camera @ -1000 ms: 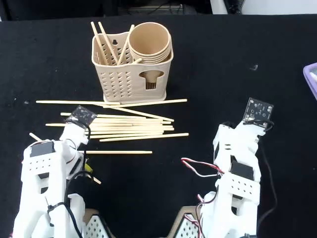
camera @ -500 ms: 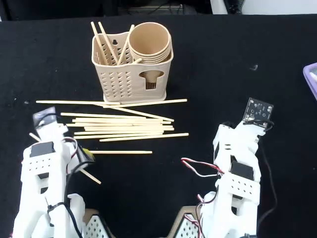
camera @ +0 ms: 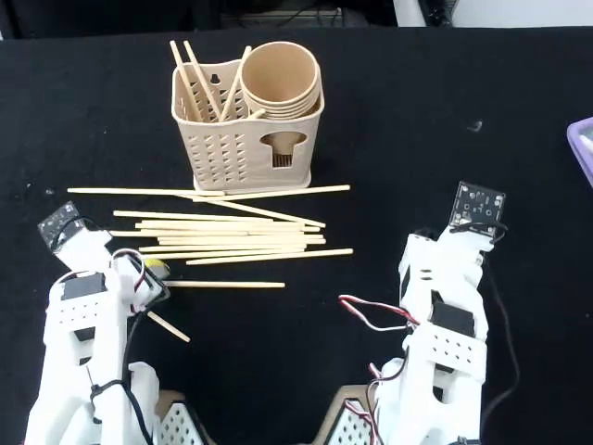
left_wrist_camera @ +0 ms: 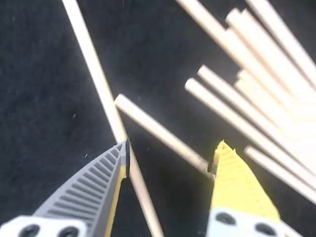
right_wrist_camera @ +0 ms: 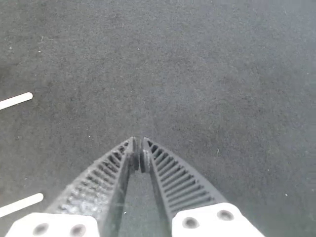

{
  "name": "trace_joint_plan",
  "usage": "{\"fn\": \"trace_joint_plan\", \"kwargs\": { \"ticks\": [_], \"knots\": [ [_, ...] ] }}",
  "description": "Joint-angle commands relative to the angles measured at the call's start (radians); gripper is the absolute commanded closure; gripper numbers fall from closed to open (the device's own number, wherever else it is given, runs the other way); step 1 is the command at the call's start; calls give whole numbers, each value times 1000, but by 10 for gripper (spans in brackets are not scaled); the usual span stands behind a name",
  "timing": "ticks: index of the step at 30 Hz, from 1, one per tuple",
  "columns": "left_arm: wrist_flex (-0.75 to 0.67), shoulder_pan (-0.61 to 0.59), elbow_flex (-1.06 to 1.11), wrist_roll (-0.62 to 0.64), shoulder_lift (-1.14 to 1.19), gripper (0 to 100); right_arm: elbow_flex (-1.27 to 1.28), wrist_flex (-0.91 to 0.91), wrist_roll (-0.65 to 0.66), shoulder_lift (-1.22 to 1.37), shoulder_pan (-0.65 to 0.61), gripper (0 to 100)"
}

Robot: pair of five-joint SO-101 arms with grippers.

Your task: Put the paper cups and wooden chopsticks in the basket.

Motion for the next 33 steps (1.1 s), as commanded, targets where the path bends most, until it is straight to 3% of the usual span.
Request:
{"fn": "trace_joint_plan", "kwargs": {
  "ticks": [1, 8, 18, 21, 25, 29, 33],
  "knots": [
    [-48, 10, -31, 35, 28, 723, -5, -23, 6, -31, -11, 973],
    [-25, 7, -183, 68, 334, 723, -5, -23, 6, -31, -11, 973],
    [387, 5, -716, 63, 738, 723, -5, -23, 8, -31, -11, 973],
    [477, 4, -826, 61, 786, 769, -5, -23, 8, -31, -11, 973],
    [497, 4, -898, -2, 790, 846, -5, -23, 8, -31, -11, 973],
    [517, -4, -918, -23, 789, 847, -5, -23, 8, -31, -11, 973],
    [634, -38, -915, -37, 790, 835, -5, -23, 8, -31, -9, 973]
  ]
}}
